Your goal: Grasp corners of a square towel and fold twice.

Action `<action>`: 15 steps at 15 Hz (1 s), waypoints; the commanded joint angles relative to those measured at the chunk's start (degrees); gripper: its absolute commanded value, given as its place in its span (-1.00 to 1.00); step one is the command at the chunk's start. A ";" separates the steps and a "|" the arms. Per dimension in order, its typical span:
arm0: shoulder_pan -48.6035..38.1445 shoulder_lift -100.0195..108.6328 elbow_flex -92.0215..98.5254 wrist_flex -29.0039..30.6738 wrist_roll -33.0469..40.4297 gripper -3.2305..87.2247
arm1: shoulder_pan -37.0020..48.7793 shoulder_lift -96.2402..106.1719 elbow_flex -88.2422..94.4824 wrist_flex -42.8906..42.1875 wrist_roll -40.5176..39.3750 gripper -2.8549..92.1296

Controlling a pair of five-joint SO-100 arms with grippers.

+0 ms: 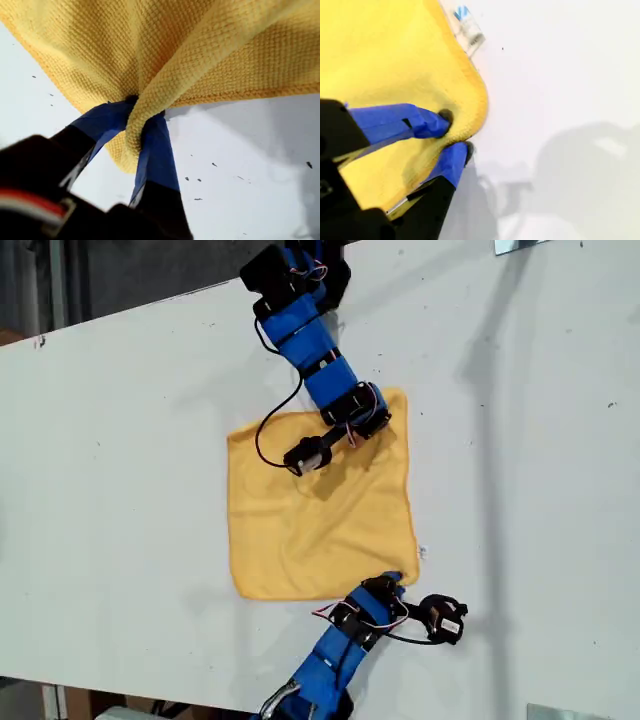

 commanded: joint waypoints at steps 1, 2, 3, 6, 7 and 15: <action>-1.41 1.76 11.16 -19.69 0.97 -0.96 | -0.88 -0.26 0.62 0.00 -0.18 -0.94; -2.11 1.49 9.49 -17.14 4.22 -0.96 | -0.88 -0.18 0.62 0.00 -0.18 -0.94; -2.37 -0.79 1.23 -4.57 6.42 -0.96 | -0.70 -0.18 0.62 -0.18 -0.26 -0.94; -3.87 -10.37 -33.05 35.68 12.13 -0.96 | 0.62 1.67 -1.32 2.81 -0.53 -0.94; -5.27 -11.43 -40.43 43.95 14.94 -0.96 | 1.49 5.01 -2.29 5.10 -0.88 -0.94; -22.24 10.28 -44.38 45.18 48.08 -0.96 | 21.09 40.69 0.62 11.07 -16.44 -0.94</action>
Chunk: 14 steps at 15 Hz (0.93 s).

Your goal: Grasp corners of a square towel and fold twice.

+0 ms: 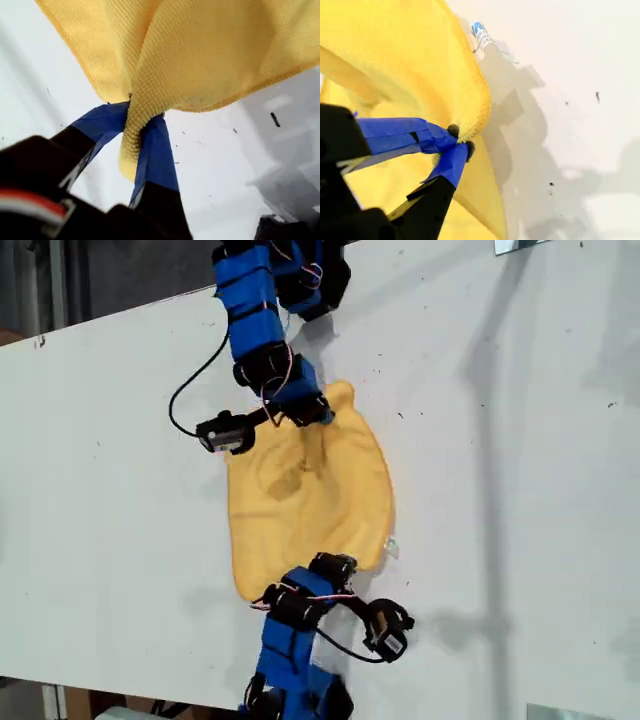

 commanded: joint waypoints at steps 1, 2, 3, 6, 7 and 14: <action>-9.93 11.51 -3.16 2.02 9.49 -0.96 | 12.04 8.35 -0.97 0.62 -8.35 -0.94; -16.08 14.59 -2.81 3.52 13.80 -0.96 | 19.25 8.79 -1.32 0.44 -13.10 -0.94; -23.99 17.40 -1.32 3.96 18.81 -0.96 | 26.72 8.96 -1.41 -1.85 -17.75 -0.94; -48.52 19.42 2.81 -0.35 31.11 -0.96 | 44.12 10.02 -1.49 -14.15 -27.86 -0.94; -53.96 19.42 4.66 -4.39 34.37 -0.96 | 48.08 9.05 -1.49 -17.93 -29.62 -0.94; -74.88 8.26 11.07 -25.22 45.70 -0.96 | 58.27 -30.85 -16.87 -32.70 -35.51 -0.94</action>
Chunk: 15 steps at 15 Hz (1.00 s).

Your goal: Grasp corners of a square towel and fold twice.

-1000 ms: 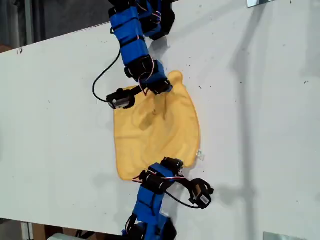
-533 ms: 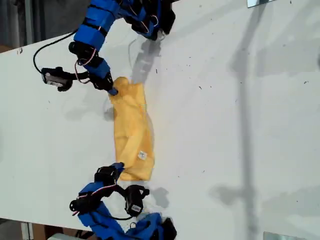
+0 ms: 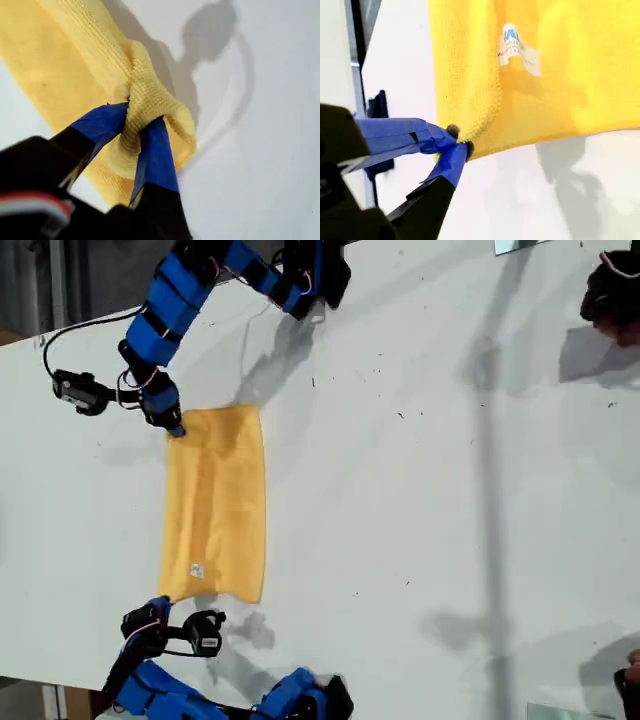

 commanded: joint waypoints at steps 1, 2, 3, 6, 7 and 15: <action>-1.76 -5.01 -2.11 -1.67 0.88 -0.96 | 0.18 -16.17 -16.26 5.27 -0.70 -0.94; -0.44 -4.04 -0.35 -1.58 0.26 -0.96 | -1.05 -15.73 -16.87 7.03 -0.70 -0.94; 1.14 -1.32 1.58 -0.79 -0.79 -0.96 | -2.20 -12.66 -15.82 8.79 -0.70 -0.94; 7.29 8.00 7.47 4.13 -3.52 -0.96 | -5.19 0.44 -9.58 13.45 -0.26 -0.94; 9.67 11.43 9.67 5.10 -4.22 -0.96 | -5.98 3.87 -8.26 15.47 -0.18 -0.94; 16.79 17.58 26.37 -0.62 -8.79 -0.93 | -6.42 4.66 3.25 15.73 0.79 -0.82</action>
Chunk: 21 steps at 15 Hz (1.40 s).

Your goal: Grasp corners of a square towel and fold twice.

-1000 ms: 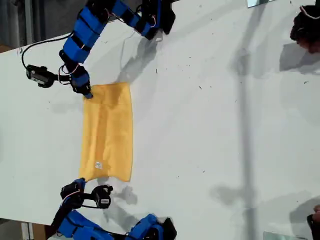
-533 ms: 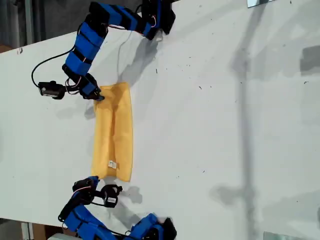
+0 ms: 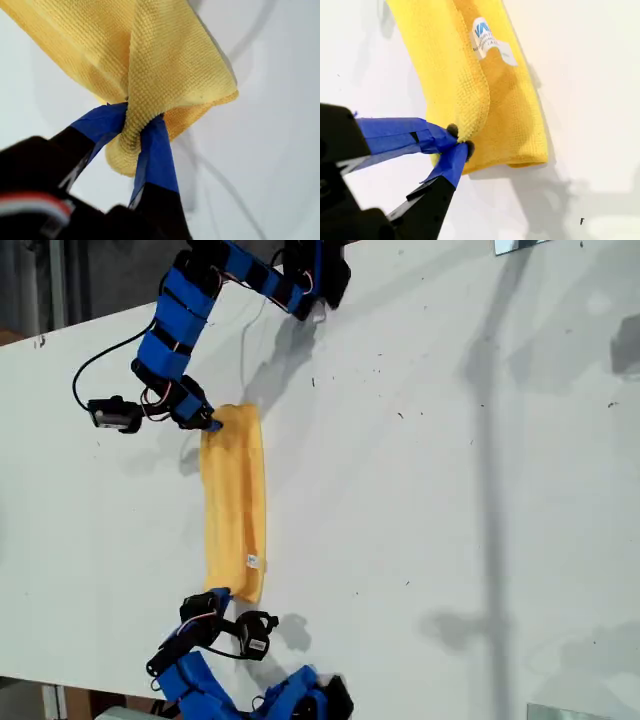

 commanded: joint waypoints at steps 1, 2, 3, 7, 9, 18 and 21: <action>0.62 2.46 0.26 -0.70 -0.35 -0.87 | -0.44 0.88 0.18 -0.44 0.35 -0.53; 0.44 3.34 -0.26 0.53 -0.70 -0.82 | -1.05 0.97 0.18 -0.18 0.26 -0.30; 0.18 3.34 -1.67 2.20 1.32 -0.78 | -1.49 1.67 0.26 0.35 0.35 -0.17; 2.20 8.00 -3.43 7.47 -0.18 -0.64 | -0.88 5.62 0.35 3.69 0.62 -0.06; 0.88 11.69 -6.94 13.97 -0.88 -0.59 | 0.88 6.42 0.97 4.66 0.35 -0.07; -8.44 51.59 45.00 -4.75 -7.65 -0.61 | 8.96 -24.96 -10.81 7.12 1.05 -0.01; -8.44 69.35 56.43 -0.09 -9.05 -0.62 | 9.58 -25.49 -9.05 8.17 3.08 -0.94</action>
